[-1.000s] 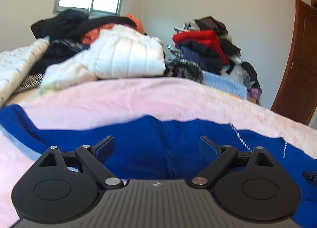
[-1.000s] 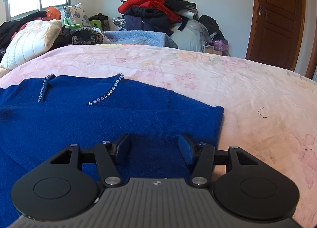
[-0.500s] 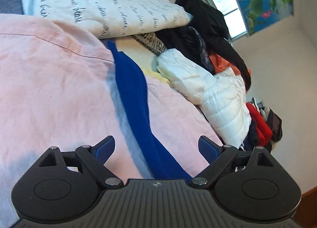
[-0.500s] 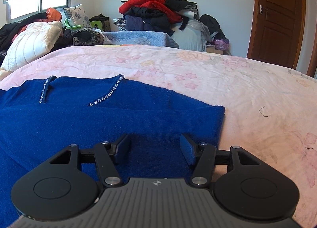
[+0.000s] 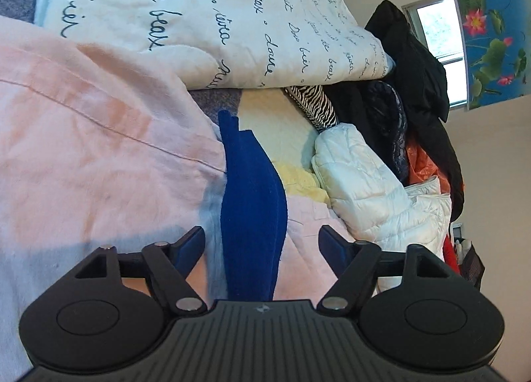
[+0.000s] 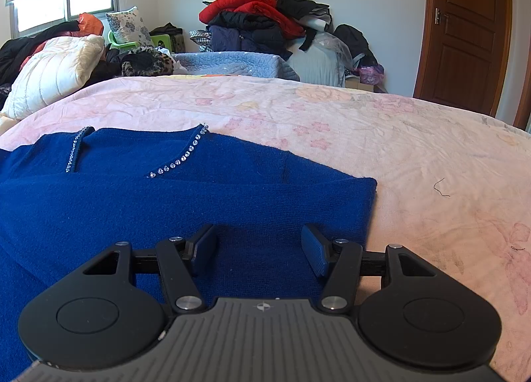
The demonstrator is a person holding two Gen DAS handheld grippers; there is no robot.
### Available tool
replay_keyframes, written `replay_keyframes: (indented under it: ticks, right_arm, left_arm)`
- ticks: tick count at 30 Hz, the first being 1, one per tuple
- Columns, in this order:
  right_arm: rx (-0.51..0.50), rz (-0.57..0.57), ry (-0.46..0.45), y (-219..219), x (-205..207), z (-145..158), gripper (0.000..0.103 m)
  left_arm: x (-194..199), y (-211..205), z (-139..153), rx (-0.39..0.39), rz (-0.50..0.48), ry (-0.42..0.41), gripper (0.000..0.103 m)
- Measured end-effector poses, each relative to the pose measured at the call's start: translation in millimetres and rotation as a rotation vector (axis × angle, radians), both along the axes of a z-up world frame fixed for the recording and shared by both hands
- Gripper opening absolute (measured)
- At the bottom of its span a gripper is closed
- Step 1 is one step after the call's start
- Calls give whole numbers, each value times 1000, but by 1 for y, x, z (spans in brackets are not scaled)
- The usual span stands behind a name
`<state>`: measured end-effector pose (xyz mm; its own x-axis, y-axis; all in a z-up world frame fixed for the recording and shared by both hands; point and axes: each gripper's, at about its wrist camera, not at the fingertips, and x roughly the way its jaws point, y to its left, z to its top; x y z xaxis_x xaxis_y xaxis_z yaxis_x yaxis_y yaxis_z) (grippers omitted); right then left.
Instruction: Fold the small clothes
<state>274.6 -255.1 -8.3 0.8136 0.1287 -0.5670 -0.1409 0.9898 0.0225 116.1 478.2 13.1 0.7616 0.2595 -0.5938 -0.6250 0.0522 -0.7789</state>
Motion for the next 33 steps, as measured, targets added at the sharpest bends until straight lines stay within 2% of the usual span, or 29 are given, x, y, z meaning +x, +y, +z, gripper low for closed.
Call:
replay_keyframes:
  ticks: [1,4,5,6,8,12,15,17,18,21,23,26,28,31,33]
  right_arm:
    - [-1,0,0,0,0,0,61]
    - [1,0,0,0,0,0,61]
    - [0,0,0,0,0,0,61]
    - [-1,0,0,0,0,0,61]
    - [0,0,0,0,0,0,61]
    - [-1,0,0,0,0,0,61]
    - [0,0,0,0,0,0,61]
    - [0,0,0,0,0,0,61]
    - [0,0,0,0,0,0,61]
    - [2,-1,0,0,0,0,61]
    - [6,-2,0,-1,0,0,61]
    - [10,-2,1,0,0,-1,62]
    - [13,-1,1,0,0,-1,62]
    - [23,3,2,-2,1,-1,64]
    - [29,9,4,-1,1,0,66]
  left_arm:
    - [5,2,-2,-3,-11,11,71]
    - [16,9,-7,8,-9,80,51]
    - [20,11,-9,13,-9,98,33]
    - [22,13,-9,23,-25,117,9]
    - [23,10,-5,58,-35,126,4]
    - [22,-24,39,284,-93,58,4]
    - [33,-75,79,406,-226,-70,4]
    - [46,-127,101,504,-344,-157,4]
    - [52,-161,110,579,-410,-190,4]
    - [75,-276,113,803,-655,-228,4]
    - [86,-349,95,885,-840,-212,4]
    - [97,-434,56,969,-1028,-121,4]
    - [98,-472,34,1075,-1089,-40,5]
    - [95,-507,7,1297,-1163,124,6]
    - [89,-514,-3,1367,-1185,164,7]
